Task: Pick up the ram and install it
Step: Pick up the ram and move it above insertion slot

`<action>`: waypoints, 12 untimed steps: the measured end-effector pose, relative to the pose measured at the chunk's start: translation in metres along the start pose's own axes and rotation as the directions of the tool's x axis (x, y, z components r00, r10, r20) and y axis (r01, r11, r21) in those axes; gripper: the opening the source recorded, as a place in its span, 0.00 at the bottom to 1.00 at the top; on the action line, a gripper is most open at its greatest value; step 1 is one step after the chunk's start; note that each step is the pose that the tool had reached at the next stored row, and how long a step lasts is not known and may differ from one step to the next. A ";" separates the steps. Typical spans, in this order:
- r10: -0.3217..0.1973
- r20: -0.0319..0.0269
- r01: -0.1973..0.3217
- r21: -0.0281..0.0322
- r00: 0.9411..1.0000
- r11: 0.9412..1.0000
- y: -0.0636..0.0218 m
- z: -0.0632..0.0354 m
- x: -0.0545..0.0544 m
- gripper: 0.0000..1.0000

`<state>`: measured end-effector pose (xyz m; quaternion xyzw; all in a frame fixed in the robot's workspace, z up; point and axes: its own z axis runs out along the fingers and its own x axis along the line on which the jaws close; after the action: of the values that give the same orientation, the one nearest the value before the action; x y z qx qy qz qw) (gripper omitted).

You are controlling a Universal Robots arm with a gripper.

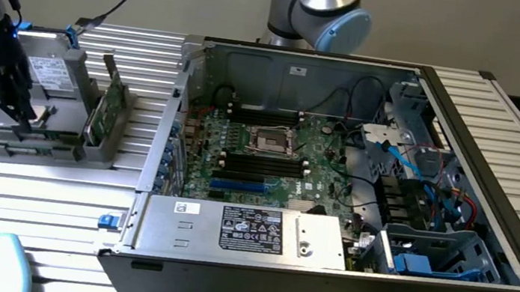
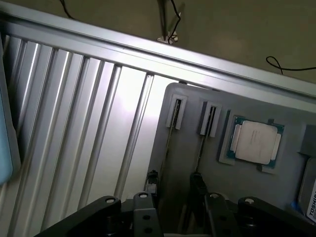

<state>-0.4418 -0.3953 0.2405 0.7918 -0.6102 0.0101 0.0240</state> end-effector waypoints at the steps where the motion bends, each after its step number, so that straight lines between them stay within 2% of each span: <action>1: 0.002 0.000 -0.002 0.001 1.000 1.000 0.0005 0.0017 0.000 0.40; 4: 0.012 -0.001 -0.012 0.006 1.000 1.000 0.0009 0.0059 0.000 0.40; 6: 0.016 -0.002 -0.016 0.007 1.000 1.000 0.0014 0.0071 0.002 0.40; 12: 0.020 -0.001 -0.020 0.007 1.000 1.000 0.0052 0.0083 0.016 0.40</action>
<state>-0.4428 -0.4127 0.2330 0.7858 -0.6179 0.0130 0.0217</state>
